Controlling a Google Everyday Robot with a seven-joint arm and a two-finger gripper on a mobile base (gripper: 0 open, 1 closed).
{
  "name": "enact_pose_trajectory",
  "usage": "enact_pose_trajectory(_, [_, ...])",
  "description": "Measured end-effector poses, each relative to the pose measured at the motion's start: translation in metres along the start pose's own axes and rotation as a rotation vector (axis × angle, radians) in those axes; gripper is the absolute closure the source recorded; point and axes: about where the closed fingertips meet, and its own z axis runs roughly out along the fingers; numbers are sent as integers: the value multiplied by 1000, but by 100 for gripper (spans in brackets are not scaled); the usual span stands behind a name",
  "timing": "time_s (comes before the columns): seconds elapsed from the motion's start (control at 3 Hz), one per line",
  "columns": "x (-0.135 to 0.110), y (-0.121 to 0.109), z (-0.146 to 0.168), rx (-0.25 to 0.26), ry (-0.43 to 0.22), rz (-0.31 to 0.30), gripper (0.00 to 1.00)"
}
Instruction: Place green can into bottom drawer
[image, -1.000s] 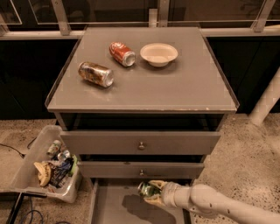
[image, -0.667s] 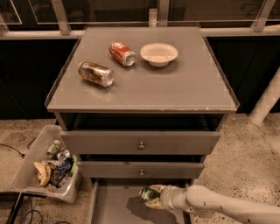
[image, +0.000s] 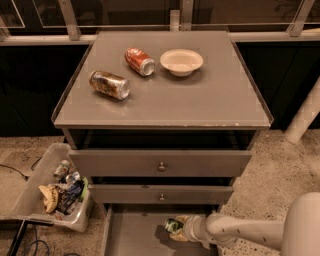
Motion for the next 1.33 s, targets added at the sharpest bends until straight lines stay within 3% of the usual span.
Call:
enact_pose_trajectory(0.33, [0, 0, 0, 0, 0, 0, 100])
enact_pose_trajectory(1.33, [46, 19, 62, -4, 0, 67, 100])
